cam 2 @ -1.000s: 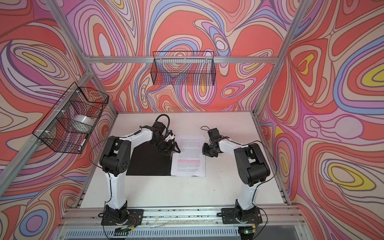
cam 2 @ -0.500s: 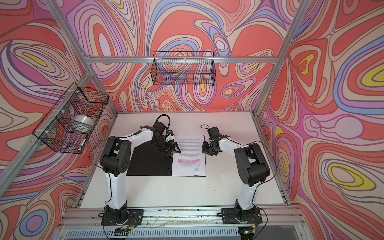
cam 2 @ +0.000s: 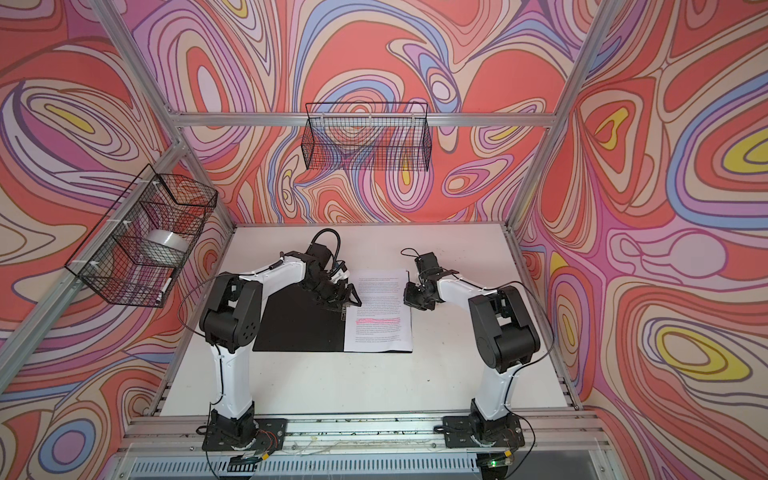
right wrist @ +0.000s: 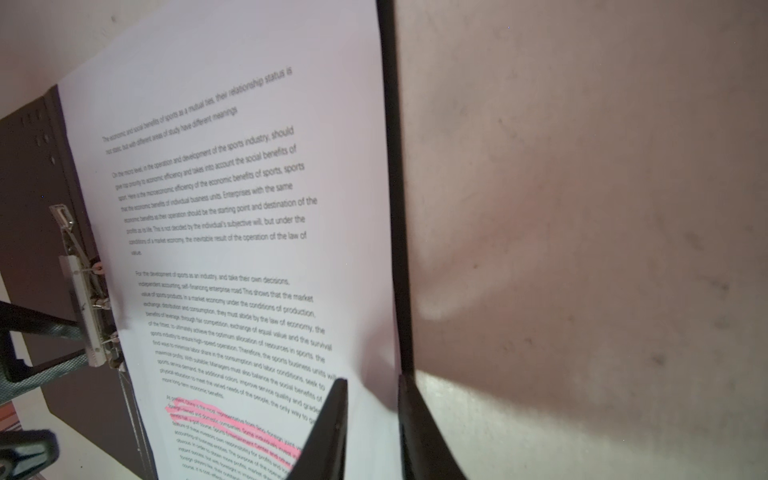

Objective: Put the files into the folder

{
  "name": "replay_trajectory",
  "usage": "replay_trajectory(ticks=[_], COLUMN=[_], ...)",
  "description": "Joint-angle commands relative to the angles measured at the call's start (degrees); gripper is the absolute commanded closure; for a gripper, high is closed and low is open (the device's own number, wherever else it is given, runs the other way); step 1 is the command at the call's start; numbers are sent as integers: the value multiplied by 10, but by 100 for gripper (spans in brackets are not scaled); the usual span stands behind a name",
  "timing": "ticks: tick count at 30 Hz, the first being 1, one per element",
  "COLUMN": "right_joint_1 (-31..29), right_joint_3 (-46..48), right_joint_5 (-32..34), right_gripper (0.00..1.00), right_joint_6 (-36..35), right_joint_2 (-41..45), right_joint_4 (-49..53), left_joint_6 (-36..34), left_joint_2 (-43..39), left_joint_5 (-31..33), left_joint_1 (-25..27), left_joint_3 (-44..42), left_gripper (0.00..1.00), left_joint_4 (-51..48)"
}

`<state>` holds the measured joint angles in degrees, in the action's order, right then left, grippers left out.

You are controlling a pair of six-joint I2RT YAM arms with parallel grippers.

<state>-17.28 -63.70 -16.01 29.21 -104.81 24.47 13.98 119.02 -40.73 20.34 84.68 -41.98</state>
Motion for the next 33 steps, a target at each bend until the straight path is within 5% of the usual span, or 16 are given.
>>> replay_trajectory(ticks=[1,33], right_joint_1=[1,-9], right_joint_3=[2,68], right_joint_5=[11,-7], right_gripper=[75,84], right_joint_6=[-1,19], right_joint_2=[-7,43], right_joint_4=[5,-22], left_joint_6=[2,2], left_joint_2=[-5,-1], left_joint_5=[-11,-13], left_joint_1=[6,5], left_joint_3=[4,9], left_gripper=[11,11], left_joint_4=[-18,-20])
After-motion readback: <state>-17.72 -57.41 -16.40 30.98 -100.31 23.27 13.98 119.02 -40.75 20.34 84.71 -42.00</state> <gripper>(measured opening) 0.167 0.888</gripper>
